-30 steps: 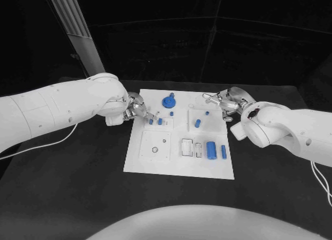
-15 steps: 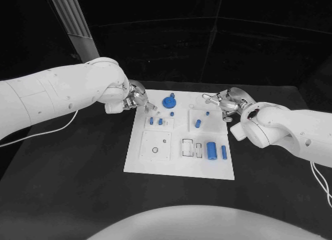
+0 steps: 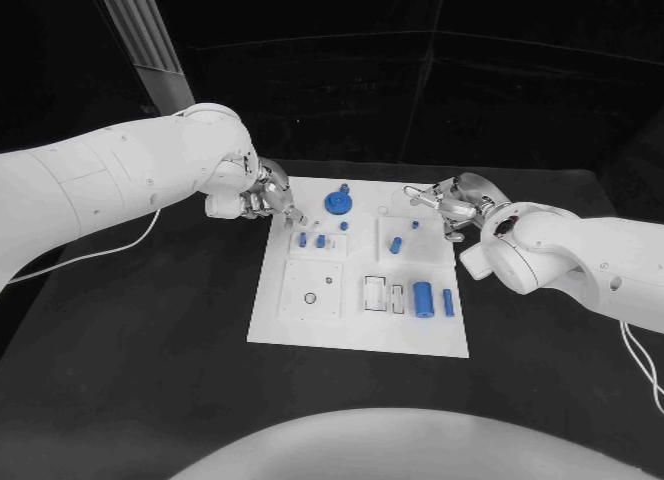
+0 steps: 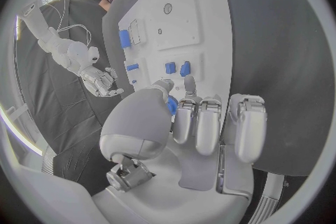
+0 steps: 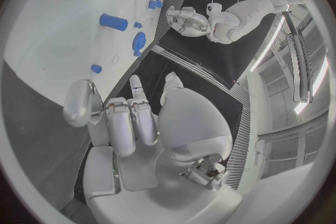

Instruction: Assemble the parts on the task board

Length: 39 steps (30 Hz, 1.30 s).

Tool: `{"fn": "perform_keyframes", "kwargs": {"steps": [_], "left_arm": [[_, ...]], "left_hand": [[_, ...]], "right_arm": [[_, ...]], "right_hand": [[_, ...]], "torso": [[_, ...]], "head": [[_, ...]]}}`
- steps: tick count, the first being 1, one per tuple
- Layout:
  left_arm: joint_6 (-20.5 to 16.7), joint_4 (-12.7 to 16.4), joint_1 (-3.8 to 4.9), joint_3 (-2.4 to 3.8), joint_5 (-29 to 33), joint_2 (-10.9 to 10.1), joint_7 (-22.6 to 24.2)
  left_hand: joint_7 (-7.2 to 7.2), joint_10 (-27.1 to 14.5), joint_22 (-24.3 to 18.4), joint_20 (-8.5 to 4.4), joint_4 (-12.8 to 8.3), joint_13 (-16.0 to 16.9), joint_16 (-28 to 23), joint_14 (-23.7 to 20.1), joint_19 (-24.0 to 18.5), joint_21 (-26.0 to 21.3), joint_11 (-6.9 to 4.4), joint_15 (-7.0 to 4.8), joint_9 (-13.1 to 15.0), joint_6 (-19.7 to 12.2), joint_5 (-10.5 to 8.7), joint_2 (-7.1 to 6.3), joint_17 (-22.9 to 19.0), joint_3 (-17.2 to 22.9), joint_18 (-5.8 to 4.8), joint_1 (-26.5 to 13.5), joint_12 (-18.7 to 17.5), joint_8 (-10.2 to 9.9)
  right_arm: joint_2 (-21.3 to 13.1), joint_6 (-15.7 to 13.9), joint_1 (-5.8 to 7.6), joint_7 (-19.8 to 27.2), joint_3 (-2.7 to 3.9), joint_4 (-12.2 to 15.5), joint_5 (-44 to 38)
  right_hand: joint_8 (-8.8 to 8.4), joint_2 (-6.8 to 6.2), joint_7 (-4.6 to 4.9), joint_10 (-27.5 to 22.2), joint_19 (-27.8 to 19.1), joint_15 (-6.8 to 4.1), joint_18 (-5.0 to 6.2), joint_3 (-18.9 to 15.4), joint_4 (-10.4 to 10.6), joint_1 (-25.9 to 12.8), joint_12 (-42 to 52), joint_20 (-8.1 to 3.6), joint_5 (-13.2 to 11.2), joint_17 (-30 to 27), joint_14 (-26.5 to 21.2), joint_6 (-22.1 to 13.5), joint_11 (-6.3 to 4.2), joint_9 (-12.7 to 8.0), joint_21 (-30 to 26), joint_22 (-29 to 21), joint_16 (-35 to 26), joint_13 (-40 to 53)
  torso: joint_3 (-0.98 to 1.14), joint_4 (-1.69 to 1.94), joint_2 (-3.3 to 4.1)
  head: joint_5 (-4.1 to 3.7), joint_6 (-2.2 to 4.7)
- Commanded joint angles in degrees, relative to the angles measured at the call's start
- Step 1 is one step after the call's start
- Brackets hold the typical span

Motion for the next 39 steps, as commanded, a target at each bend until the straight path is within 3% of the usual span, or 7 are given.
{"fn": "perform_keyframes", "kwargs": {"steps": [1, 10, 15, 17, 26, 31, 39], "left_arm": [[4.0, -0.7, -0.07, 0.03, 0.0, 0.6, 0.7], [5.3, -2.3, -0.63, 0.03, 0.8, 2.0, 0.1], [5.5, -3.3, -1.12, 0.03, 0.9, 2.7, -0.5], [5.6, -3.5, -1.23, 0.03, 1.0, 2.9, -0.6], [5.4, -4.6, -1.49, 0.04, 1.0, 3.8, -1.0], [4.9, -5.2, -1.54, 0.04, 1.0, 4.3, -1.3], [4.9, -6.6, -1.6, 0.04, 1.0, 5.0, -1.5]], "left_hand": [[-0.04, 6.0, 15.1, -0.26, 0.0, 15.1, 0.2, 6.1, 6.0, 0.2, -0.39, -0.39, -0.1, 0.3, 0.26, -0.02, 15.1, 0.3, -0.38, 0.6, 0.1, 0.0], [0.05, 6.0, 15.1, -0.39, 0.0, 15.1, 0.2, 6.1, 6.0, 0.2, -0.35, -0.44, -0.7, 0.4, -1.41, 0.3, 15.1, 0.4, -0.38, 0.8, 0.1, -0.7], [0.19, 6.0, 15.1, -0.44, -0.2, 15.1, 0.2, 6.1, 6.0, 0.2, -0.25, -0.39, -1.3, 0.9, -10.73, 1.89, 15.1, 0.3, -0.38, 1.2, 0.1, -1.5], [0.19, 6.0, 15.1, -0.41, 0.0, 15.1, 0.2, 6.1, 6.0, 0.2, -0.22, -0.37, -1.4, 1.0, -12.42, 2.03, 15.1, 0.1, -0.38, 1.7, 0.1, -1.6], [0.1, 6.0, 15.1, -0.4, -0.1, 15.1, 0.2, 6.1, 6.0, 0.2, -0.28, -0.41, -1.4, 1.2, -13.83, 2.31, 15.1, 0.2, -0.38, 4.1, 0.1, -1.6], [0.19, 6.0, 15.1, -0.41, 0.0, 15.1, 0.2, 6.1, 6.0, 0.2, -0.2, -0.38, -1.5, 1.3, -17.81, 3.73, 15.1, -0.1, -0.38, 4.9, 0.1, -1.8], [0.22, 6.0, 15.1, -0.39, 0.1, 15.1, 0.2, 6.1, 6.0, 0.2, -0.17, -0.37, -1.5, 1.3, -18.49, 3.92, 15.1, -0.3, -0.38, 4.9, 0.1, -1.8]], "right_arm": [[0.0, -0.1, 0.08, 0.1, 0.03, 0.1, -0.2], [0.1, -0.1, 0.08, 0.2, 0.03, 0.3, -0.2], [0.0, -0.3, 0.08, 0.2, 0.03, 0.3, -0.2], [0.0, -0.3, 0.08, 0.2, 0.03, 0.4, -0.2], [0.1, -0.3, 0.08, 0.2, 0.03, 0.4, -0.2], [0.2, -0.2, 0.08, 0.2, 0.03, 0.4, -0.2], [0.2, -0.2, 0.08, 0.2, 0.03, 0.4, -0.2]], "right_hand": [[0.14, -0.11, -0.04, 6.0, 0.0, -0.31, 0.76, -0.5, 0.0, 0.5, 0.1, -0.24, 0.3, 15.1, 6.0, -0.2, -0.07, 0.1, -0.1, 5.2, 0.1, 15.1], [0.14, -0.11, -0.04, 6.0, 0.0, -0.31, 0.76, -0.5, 0.0, 0.5, 0.1, -0.24, 0.3, 15.1, 6.0, -0.2, -0.07, 0.1, -0.1, 5.2, 0.1, 15.1], [0.14, -0.11, -0.04, 6.0, 0.0, -0.31, 0.76, -0.5, 0.0, 0.5, 0.1, -0.24, 0.3, 15.1, 6.0, -0.2, -0.07, 0.1, -0.1, 5.2, 0.1, 15.1], [0.14, -0.11, -0.04, 6.0, 0.0, -0.31, 0.76, -0.5, 0.0, 0.5, 0.1, -0.24, 0.3, 15.1, 6.0, -0.2, -0.07, 0.1, -0.1, 5.2, 0.1, 15.1], [0.14, -0.11, -0.04, 6.0, 0.0, -0.31, 0.76, -0.5, 0.0, 0.5, 0.1, -0.24, 0.3, 15.1, 6.0, -0.2, -0.07, 0.1, -0.1, 5.2, 0.1, 15.1], [0.14, -0.11, -0.04, 6.0, 0.0, -0.31, 0.76, -0.5, 0.0, 0.5, 0.1, -0.24, 0.3, 15.1, 6.0, -0.2, -0.07, 0.1, -0.1, 5.2, 0.1, 15.1], [0.28, -0.02, -0.05, 6.0, -0.1, -0.32, 0.77, -0.5, 0.0, 0.7, 0.1, -0.25, 0.4, 15.1, 6.0, -0.3, -0.08, 0.1, -0.2, 5.2, 0.1, 15.1]], "torso": [[-0.03, 0.08, -0.03], [-0.01, 0.01, -0.01], [0.04, 0.11, -0.04], [0.01, 0.09, -0.04], [-0.01, 0.06, -0.03], [0.0, 0.08, -0.07], [0.0, 0.05, -0.07]], "head": [[-0.05, -0.08], [0.0, -0.52], [-0.17, -0.55], [-0.18, -0.67], [-0.15, -0.65], [-0.18, -0.74], [-0.23, -0.68]]}}
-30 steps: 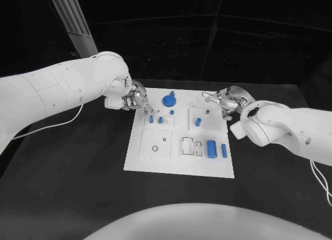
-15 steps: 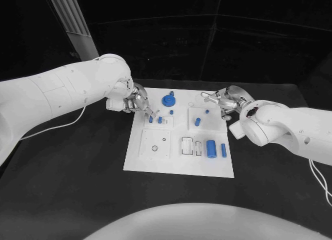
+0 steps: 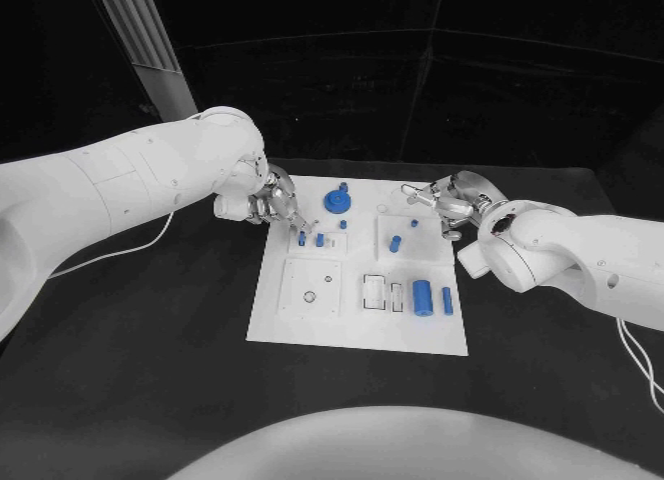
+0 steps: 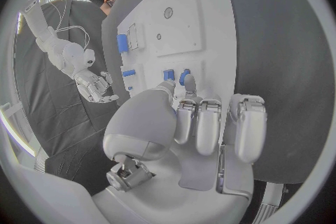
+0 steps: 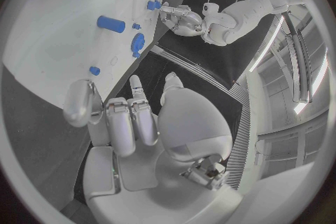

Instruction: Assemble the parts on the task board

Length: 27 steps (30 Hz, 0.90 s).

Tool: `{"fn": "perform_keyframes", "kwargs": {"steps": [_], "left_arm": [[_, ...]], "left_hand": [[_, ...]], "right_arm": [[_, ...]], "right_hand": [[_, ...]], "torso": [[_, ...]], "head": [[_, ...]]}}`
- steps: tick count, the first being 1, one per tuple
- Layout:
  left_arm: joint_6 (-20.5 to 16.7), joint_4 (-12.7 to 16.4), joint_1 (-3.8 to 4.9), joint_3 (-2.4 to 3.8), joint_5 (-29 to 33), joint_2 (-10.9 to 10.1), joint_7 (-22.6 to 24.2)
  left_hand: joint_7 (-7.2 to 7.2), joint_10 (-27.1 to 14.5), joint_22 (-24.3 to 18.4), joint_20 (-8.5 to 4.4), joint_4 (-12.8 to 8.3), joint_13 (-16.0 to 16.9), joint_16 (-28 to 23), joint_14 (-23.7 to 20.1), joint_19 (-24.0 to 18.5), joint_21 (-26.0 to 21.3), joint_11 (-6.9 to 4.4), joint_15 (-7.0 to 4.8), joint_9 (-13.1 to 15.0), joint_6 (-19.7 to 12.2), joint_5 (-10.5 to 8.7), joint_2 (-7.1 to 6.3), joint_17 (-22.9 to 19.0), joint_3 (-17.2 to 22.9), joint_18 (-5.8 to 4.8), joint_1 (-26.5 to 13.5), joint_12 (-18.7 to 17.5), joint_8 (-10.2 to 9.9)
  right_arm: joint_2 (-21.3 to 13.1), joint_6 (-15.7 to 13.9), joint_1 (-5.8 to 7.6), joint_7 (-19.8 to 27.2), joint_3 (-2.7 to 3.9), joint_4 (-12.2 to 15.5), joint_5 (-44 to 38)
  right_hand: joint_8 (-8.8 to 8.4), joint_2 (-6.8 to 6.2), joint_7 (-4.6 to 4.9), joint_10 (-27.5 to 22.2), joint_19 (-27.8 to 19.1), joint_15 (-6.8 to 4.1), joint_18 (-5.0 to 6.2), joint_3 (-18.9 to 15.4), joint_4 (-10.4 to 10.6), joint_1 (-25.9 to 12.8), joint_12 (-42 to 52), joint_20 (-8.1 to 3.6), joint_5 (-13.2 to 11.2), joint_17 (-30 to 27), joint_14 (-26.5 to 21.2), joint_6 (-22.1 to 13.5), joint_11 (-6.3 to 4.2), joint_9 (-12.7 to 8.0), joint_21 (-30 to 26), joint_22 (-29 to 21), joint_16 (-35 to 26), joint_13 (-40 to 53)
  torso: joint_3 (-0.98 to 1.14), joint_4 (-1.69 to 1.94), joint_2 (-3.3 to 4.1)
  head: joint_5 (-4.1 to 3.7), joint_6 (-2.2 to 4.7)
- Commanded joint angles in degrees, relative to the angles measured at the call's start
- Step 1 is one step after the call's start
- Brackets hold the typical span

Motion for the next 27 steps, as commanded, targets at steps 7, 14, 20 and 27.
{"fn": "perform_keyframes", "kwargs": {"steps": [7, 14, 20, 27], "left_arm": [[1.2, -1.5, -0.05, 0.04, 0.3, 0.8, -0.7], [1.2, -2.0, -0.15, 0.04, 0.3, 1.1, -0.6], [1.3, -2.3, -0.4, 0.04, 0.3, 1.4, -0.6], [0.9, -2.5, -0.65, 0.04, 0.3, 1.7, -0.8]], "left_hand": [[0.04, 6.0, 15.1, -0.38, 0.1, 15.0, 0.2, 6.1, 6.0, 0.2, -0.16, -0.36, -0.1, 0.2, -0.51, 0.63, 15.1, -0.5, -0.37, -0.1, 0.1, -0.4], [0.08, 6.0, 15.1, -0.37, 0.1, 15.0, 0.2, 6.1, 6.0, 0.2, -0.11, -0.33, -0.2, 0.1, -0.58, 0.74, 15.1, -0.6, -0.37, -0.1, 0.1, -0.6], [0.19, 6.0, 15.1, -0.34, 0.0, 15.0, 0.2, 6.1, 6.0, 0.2, -0.02, -0.28, -0.5, -0.3, -0.61, 0.97, 15.1, -0.8, -0.37, 0.0, 0.1, -1.2], [0.3, 6.0, 15.1, -0.29, 0.0, 15.0, 0.2, 6.1, 6.0, 0.2, 0.1, -0.22, -1.0, -0.5, -0.57, 1.27, 15.1, -0.9, -0.37, 0.4, 0.1, -1.8]], "right_arm": [[0.2, -0.2, 0.08, 0.2, 0.03, 0.1, -0.2], [0.2, -0.2, 0.08, 0.2, 0.03, 0.2, -0.2], [0.2, -0.2, 0.08, 0.2, 0.03, 0.2, -0.2], [0.3, -0.2, 0.09, 0.1, 0.03, 0.3, -0.2]], "right_hand": [[0.28, -0.02, -0.05, 6.0, -0.1, -0.32, 0.77, -0.4, 0.0, 0.7, 0.1, -0.25, 0.4, 15.1, 6.0, -0.3, -0.08, 0.1, -0.2, 5.2, 0.1, 15.1], [0.28, -0.02, -0.05, 6.0, -0.1, -0.32, 0.77, -0.4, 0.0, 0.7, 0.1, -0.25, 0.4, 15.1, 6.0, -0.3, -0.08, 0.1, -0.2, 5.2, 0.1, 15.1], [0.28, -0.02, -0.05, 6.0, -0.1, -0.32, 0.77, -0.4, 0.0, 0.7, 0.1, -0.25, 0.4, 15.1, 6.0, -0.3, -0.08, 0.1, -0.2, 5.2, 0.1, 15.1], [0.33, 0.01, -0.05, 6.0, -0.1, -0.32, 0.79, -0.4, 0.0, 0.7, 0.1, -0.25, 0.4, 15.1, 6.0, -0.3, -0.08, 0.1, -0.3, 5.2, 0.1, 15.1]], "torso": [[0.0, -0.05, 0.0], [0.0, -0.01, 0.0], [0.01, -0.04, 0.05], [0.02, 0.01, 0.0]], "head": [[-0.11, 0.1], [-0.2, 0.04], [-0.18, 0.02], [-0.23, -0.07]]}}
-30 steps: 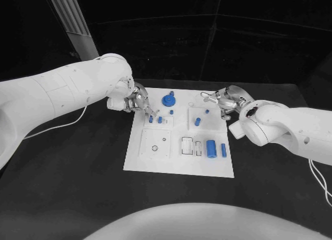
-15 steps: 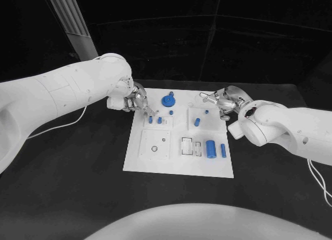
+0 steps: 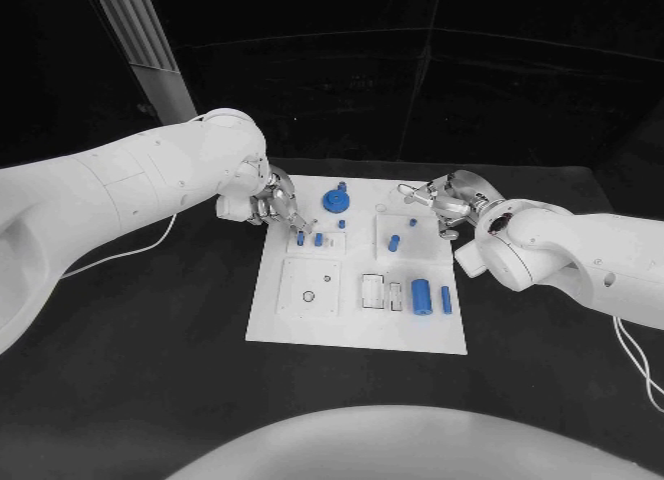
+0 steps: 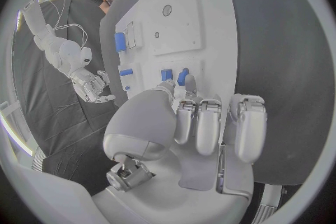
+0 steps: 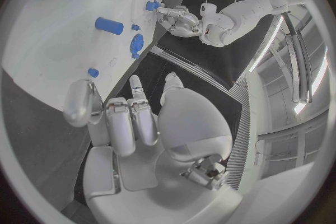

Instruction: Assemble the parts on the task board

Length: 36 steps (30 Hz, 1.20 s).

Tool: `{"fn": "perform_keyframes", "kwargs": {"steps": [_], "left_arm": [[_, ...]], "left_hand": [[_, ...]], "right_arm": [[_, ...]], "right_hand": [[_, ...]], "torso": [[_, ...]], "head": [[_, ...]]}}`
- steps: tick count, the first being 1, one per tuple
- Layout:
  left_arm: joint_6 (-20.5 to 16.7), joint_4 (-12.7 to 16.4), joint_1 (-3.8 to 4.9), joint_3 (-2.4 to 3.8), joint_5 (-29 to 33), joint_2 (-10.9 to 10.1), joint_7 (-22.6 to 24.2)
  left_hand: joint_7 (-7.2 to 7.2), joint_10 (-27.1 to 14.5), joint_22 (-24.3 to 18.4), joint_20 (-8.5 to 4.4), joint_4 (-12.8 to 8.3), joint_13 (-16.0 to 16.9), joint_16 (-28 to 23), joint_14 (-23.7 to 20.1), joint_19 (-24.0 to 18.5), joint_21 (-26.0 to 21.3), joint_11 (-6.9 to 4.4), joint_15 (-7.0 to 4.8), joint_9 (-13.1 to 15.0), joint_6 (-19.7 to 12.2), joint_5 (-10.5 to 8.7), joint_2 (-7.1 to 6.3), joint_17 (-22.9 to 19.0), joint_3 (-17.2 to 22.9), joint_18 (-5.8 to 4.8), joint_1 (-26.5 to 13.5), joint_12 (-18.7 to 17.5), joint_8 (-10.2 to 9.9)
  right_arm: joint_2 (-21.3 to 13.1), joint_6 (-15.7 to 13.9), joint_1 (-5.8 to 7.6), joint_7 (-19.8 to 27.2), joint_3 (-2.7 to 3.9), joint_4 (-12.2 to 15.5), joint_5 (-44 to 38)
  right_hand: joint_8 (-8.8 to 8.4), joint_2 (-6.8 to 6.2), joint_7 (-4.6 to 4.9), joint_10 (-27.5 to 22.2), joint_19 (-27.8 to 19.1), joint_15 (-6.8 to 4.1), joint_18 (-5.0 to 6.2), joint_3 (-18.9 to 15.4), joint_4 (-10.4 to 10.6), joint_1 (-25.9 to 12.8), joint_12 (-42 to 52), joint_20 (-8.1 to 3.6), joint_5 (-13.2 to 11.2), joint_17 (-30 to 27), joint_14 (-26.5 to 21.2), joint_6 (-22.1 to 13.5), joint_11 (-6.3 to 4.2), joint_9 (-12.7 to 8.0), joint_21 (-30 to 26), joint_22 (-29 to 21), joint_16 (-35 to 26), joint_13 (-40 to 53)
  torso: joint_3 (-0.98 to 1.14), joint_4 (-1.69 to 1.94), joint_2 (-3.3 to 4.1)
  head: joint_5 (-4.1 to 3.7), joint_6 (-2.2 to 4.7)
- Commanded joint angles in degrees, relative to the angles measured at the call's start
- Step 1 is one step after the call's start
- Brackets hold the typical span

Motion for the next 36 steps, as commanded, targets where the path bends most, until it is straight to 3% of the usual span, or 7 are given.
{"fn": "perform_keyframes", "kwargs": {"steps": [1, 14, 20, 30, 34, 36], "left_arm": [[0.4, -0.1, 0.06, 0.03, 0.2, 0.1, -0.3], [-0.5, -0.3, -0.28, 0.03, 0.2, 0.3, 0.1], [-0.6, -0.3, -0.45, 0.03, 0.2, 0.4, 0.3], [-0.6, -0.5, -0.54, 0.03, 0.2, 0.5, 0.3], [-0.9, -0.5, -0.55, 0.03, 0.2, 0.5, 0.8], [-1.1, -0.4, -0.55, 0.03, 0.2, 0.5, 1.2]], "left_hand": [[0.1, 6.0, 15.1, -0.28, 0.0, 15.0, 0.2, 6.1, 6.0, 0.2, 0.11, -0.21, -0.2, -0.3, -0.34, 0.52, 15.1, -0.3, -0.38, 0.2, 0.1, -0.4], [0.14, 6.0, 15.1, -0.11, -0.3, 15.0, 0.2, 6.1, 6.0, 0.2, 0.19, -0.09, -1.9, -0.2, 0.74, 1.64, 15.1, 1.8, -0.38, 5.5, 0.1, -2.0], [0.13, 6.0, 15.1, -0.1, -0.4, 15.0, 0.2, 6.1, 6.0, 0.2, 0.18, -0.1, -2.3, -0.1, 2.94, 1.14, 15.1, 3.3, -0.38, 8.0, 0.1, -2.3], [0.21, 6.0, 15.1, -0.09, -0.2, 15.0, 0.2, 6.1, 6.0, 0.2, 0.23, -0.07, -2.5, -0.1, 4.13, 0.98, 15.1, 4.0, -0.38, 8.4, 0.1, -2.3], [0.25, 6.0, 15.1, -0.04, 0.0, 15.0, 0.2, 6.1, 6.0, 0.2, 0.29, -0.01, -2.8, 0.1, 9.89, 0.42, 15.1, 5.3, -0.38, 8.0, 0.1, -2.4], [0.21, 6.0, 15.1, -0.06, -0.2, 15.0, 0.2, 6.1, 6.0, 0.2, 0.25, -0.06, -2.8, 0.0, 14.54, -0.38, 15.1, 6.4, -0.38, 8.5, 0.1, -2.4]], "right_arm": [[0.0, -0.2, 0.09, 0.2, 0.03, 0.2, -0.2], [0.2, -0.2, 0.09, 0.1, 0.03, 0.2, -0.2], [0.1, -0.2, 0.09, 0.1, 0.03, 0.2, -0.2], [0.1, -0.1, 0.09, 0.0, 0.03, 0.2, -0.2], [0.1, -0.1, 0.09, -0.1, 0.03, 0.2, -0.2], [0.0, -0.1, 0.09, -0.1, 0.03, 0.2, -0.2]], "right_hand": [[0.33, 0.01, -0.05, 6.0, -0.1, -0.32, 0.79, -0.3, 0.0, 0.7, 0.1, -0.25, 0.4, 15.1, 6.0, -0.3, -0.08, 0.1, -0.3, 5.2, 0.1, 15.1], [0.33, 0.01, -0.05, 6.0, -0.1, -0.32, 0.79, -0.3, 0.0, 0.7, 0.1, -0.25, 0.4, 15.1, 6.0, -0.3, -0.08, 0.1, -0.3, 5.2, 0.1, 15.1], [0.33, 0.01, -0.05, 6.0, -0.1, -0.32, 0.79, -0.3, 0.0, 0.7, 0.1, -0.25, 0.4, 15.1, 6.0, -0.3, -0.08, 0.1, -0.3, 5.2, 0.1, 15.1], [0.33, 0.01, -0.05, 6.0, -0.1, -0.32, 0.79, -0.3, 0.0, 0.7, 0.1, -0.25, 0.4, 15.1, 6.0, -0.3, -0.08, 0.1, -0.3, 5.2, 0.1, 15.1], [0.33, 0.01, -0.05, 6.0, -0.1, -0.32, 0.79, -0.3, 0.0, 0.7, 0.1, -0.25, 0.4, 15.1, 6.0, -0.3, -0.08, 0.1, -0.3, 5.2, 0.1, 15.1], [0.33, 0.01, -0.05, 6.0, -0.1, -0.32, 0.79, -0.3, 0.0, 0.7, 0.1, -0.25, 0.4, 15.1, 6.0, -0.3, -0.08, 0.1, -0.3, 5.2, 0.1, 15.1]], "torso": [[0.04, 0.04, 0.0], [-0.01, -0.01, 0.0], [0.02, 0.05, -0.03], [0.03, 0.06, 0.0], [0.02, 0.07, 0.02], [0.02, 0.05, 0.01]], "head": [[-0.03, -0.01], [-0.05, 0.02], [-0.15, 0.05], [-0.2, 0.08], [-0.18, 0.07], [-0.18, 0.06]]}}
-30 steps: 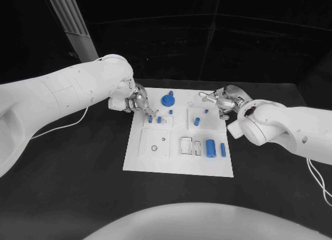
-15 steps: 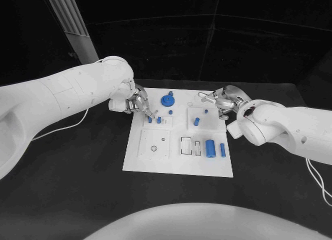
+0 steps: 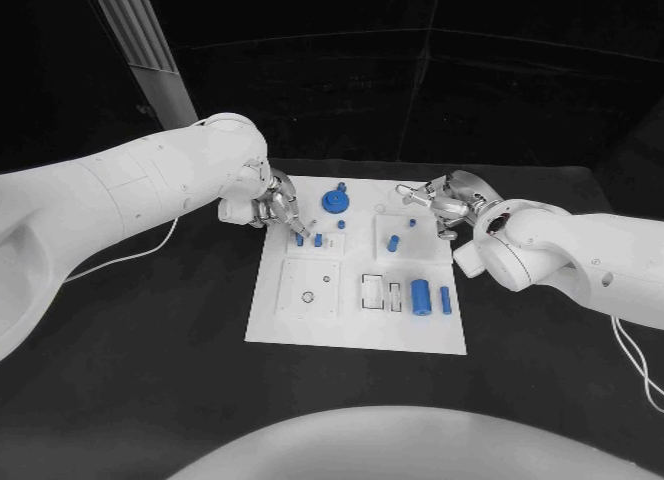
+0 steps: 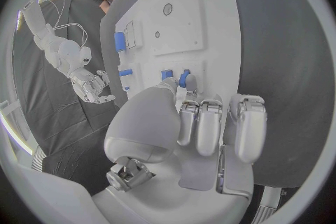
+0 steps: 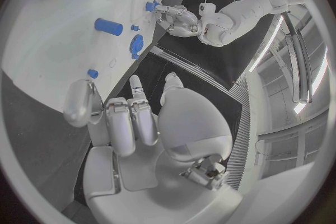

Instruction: Assemble the parts on the task board

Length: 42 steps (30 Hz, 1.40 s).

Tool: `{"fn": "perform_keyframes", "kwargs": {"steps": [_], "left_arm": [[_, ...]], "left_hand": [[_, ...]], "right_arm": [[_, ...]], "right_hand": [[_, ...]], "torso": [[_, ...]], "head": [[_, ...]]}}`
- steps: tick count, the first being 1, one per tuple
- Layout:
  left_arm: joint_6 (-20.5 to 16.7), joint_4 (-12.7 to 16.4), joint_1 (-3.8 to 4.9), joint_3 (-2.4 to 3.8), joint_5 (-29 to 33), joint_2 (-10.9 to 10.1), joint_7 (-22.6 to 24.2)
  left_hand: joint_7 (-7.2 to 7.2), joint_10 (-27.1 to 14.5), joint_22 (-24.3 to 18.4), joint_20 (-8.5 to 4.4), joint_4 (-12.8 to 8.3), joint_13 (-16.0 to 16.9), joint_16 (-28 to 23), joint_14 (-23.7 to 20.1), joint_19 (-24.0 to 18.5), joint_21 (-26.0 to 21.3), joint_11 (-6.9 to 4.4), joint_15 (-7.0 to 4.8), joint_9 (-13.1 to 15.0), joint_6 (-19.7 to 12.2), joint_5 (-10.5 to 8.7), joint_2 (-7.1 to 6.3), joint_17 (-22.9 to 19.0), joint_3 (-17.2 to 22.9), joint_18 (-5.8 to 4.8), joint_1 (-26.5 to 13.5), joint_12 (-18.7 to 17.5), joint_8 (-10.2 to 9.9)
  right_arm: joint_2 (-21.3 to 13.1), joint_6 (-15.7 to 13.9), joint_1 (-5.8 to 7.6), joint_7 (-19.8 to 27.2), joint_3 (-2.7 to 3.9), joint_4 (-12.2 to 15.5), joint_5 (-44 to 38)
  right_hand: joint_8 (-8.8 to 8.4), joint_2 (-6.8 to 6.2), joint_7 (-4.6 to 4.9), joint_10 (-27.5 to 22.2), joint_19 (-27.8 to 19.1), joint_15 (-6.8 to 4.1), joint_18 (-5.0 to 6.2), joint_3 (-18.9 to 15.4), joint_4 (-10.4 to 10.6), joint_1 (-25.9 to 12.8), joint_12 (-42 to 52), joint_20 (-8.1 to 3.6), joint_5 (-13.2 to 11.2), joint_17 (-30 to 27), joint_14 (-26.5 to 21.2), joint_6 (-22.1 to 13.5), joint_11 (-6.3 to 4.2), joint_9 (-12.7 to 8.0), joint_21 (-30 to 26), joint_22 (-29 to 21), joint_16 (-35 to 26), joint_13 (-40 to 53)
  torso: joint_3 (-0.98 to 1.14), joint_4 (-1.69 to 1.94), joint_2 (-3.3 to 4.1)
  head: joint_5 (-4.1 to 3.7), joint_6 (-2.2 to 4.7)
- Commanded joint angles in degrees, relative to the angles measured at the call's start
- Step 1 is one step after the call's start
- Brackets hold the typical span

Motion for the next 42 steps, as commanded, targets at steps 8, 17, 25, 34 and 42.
{"fn": "perform_keyframes", "kwargs": {"steps": [8, 17, 25, 34, 42], "left_arm": [[-0.5, 0.1, -0.01, -0.02, 0.0, -0.1, 1.9], [-1.9, 0.7, -0.01, -0.02, 0.0, -0.6, 3.2], [-5.3, 2.9, 0.01, -0.02, 0.0, -2.6, 5.0], [-10.4, 8.0, 0.16, -0.03, 2.4, -6.3, 6.2], [-17.7, 13.7, 0.35, -0.04, 5.0, -9.9, 6.0]], "left_hand": [[0.42, 6.2, 15.1, -0.05, -0.3, 15.2, 0.2, 6.1, 6.0, 0.2, 0.09, 0.05, 0.3, 0.1, 15.93, -4.76, 15.1, 6.1, -0.38, 0.0, -0.3, 0.5], [0.44, 6.2, 15.1, 0.01, -0.3, 15.2, 0.2, 6.1, 6.0, 0.2, 0.1, 0.1, 0.7, 0.4, 18.25, -6.32, 15.1, 8.5, -0.38, -1.3, -0.3, 0.9], [0.39, 6.2, 15.1, 0.02, -0.3, 15.2, 0.2, 6.1, 6.0, 0.2, 0.08, 0.1, 0.8, 0.5, 18.21, -6.54, 15.1, 8.6, -0.38, -1.4, -0.3, 1.1], [0.25, 6.2, 15.1, 0.02, -0.7, 15.2, 0.2, 6.1, 6.0, 0.2, -0.04, 0.07, 1.0, 0.6, 18.11, -7.01, 15.1, 8.8, -0.38, -1.2, -0.3, 1.4], [0.34, 6.2, 15.1, -0.03, -0.5, 15.2, 0.2, 6.1, 6.0, 0.2, -0.01, 0.01, 1.1, -0.3, 16.0, -7.0, 15.1, 8.8, -0.38, -0.8, -0.3, 1.6]], "right_arm": [[-0.1, -0.1, 0.08, 0.0, 0.03, 0.1, -0.2], [-0.1, -0.1, 0.08, -0.1, 0.03, 0.0, -0.2], [-0.2, -0.1, 0.08, -0.1, 0.03, -0.1, -0.2], [-0.3, -0.1, 0.08, 0.0, 0.03, -0.2, -0.2], [-0.4, -0.1, 0.07, 0.1, 0.03, -0.2, -0.2]], "right_hand": [[0.33, 0.01, -0.05, 6.0, -0.1, -0.32, 0.78, -0.3, 0.0, 0.7, 0.1, -0.25, 0.4, 15.1, 6.0, -0.3, -0.08, 0.1, -0.3, 5.2, 0.1, 15.1], [0.42, 0.07, -0.06, 6.0, -0.1, -0.33, 0.8, -0.3, 0.0, 0.8, 0.1, -0.26, 0.4, 15.1, 6.0, -0.4, -0.09, 0.1, -0.3, 5.1, 0.1, 15.1], [0.42, 0.07, -0.06, 6.0, -0.1, -0.33, 0.8, -0.3, 0.0, 0.8, 0.1, -0.26, 0.4, 15.1, 6.0, -0.4, -0.09, 0.1, -0.3, 5.1, 0.1, 15.1], [0.42, 0.07, -0.06, 6.0, -0.1, -0.33, 0.8, -0.3, 0.0, 0.8, 0.1, -0.26, 0.4, 15.1, 6.0, -0.4, -0.09, 0.1, -0.3, 5.1, 0.1, 15.1], [0.42, 0.07, -0.06, 6.0, -0.1, -0.33, 0.8, -0.3, 0.0, 0.8, 0.1, -0.26, 0.4, 15.1, 6.0, -0.4, -0.09, 0.1, -0.3, 5.1, 0.1, 15.1]], "torso": [[-0.02, -0.01, -0.02], [0.0, -0.01, -0.04], [0.02, 0.07, -0.04], [0.01, 0.06, -0.03], [-0.03, -0.02, 0.01]], "head": [[-0.02, -0.07], [-0.03, 0.01], [-0.07, 0.05], [-0.06, 0.02], [0.06, -0.07]]}}
